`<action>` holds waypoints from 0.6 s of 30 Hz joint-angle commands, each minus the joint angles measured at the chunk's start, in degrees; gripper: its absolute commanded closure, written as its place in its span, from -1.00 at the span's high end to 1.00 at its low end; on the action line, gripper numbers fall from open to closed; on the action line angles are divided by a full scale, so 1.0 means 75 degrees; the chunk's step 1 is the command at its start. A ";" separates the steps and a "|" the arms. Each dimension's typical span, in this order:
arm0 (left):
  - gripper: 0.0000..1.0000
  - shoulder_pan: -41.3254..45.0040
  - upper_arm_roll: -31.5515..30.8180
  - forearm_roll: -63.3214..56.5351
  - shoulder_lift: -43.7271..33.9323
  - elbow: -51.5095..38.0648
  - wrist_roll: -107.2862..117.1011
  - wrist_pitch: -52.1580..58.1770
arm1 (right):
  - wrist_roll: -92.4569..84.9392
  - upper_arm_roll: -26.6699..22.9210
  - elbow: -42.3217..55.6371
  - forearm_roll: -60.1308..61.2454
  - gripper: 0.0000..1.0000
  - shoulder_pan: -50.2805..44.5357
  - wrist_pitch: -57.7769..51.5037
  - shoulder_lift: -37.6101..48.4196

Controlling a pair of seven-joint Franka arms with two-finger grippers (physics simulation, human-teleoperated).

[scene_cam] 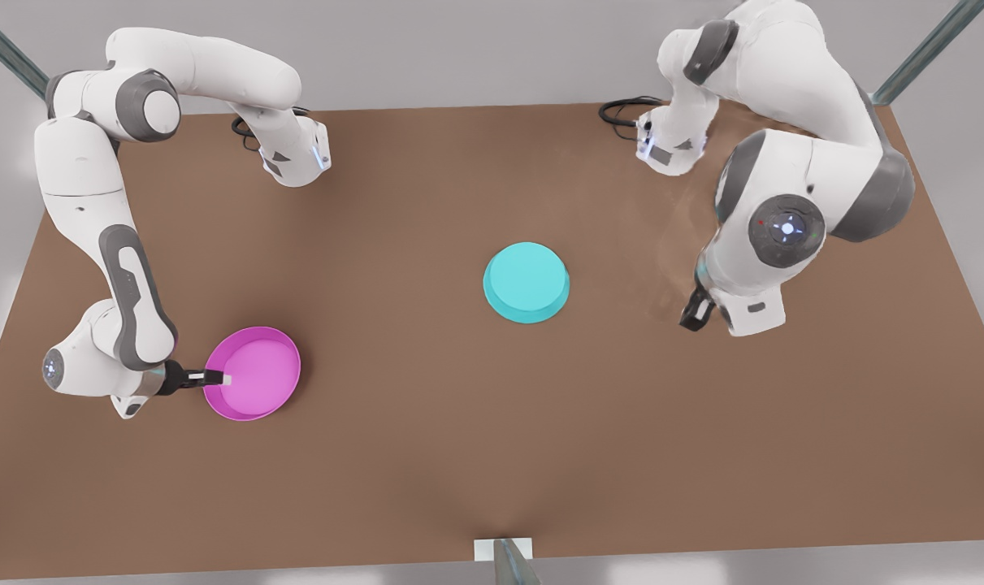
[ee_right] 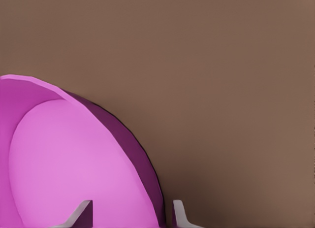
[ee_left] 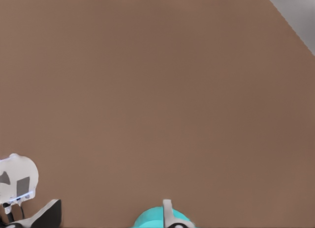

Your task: Flip the blue plate over with the left arm, and stack the pink plate on top of the blue plate with the right arm

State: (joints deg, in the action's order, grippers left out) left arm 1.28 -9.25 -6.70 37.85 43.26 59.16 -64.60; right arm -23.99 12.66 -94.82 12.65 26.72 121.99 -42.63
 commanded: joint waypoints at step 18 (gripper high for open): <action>1.00 0.0240 0.0284 -0.0279 -0.3524 0.5060 -0.7595 -0.1758 | -0.0059 0.0000 -0.0002 0.0024 -0.34 0.0000 0.0023 -0.0046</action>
State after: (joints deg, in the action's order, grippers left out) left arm 3.06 -7.12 -8.79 11.43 81.21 2.20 -77.78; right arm -24.43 12.66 -94.79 12.75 26.64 122.17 -42.98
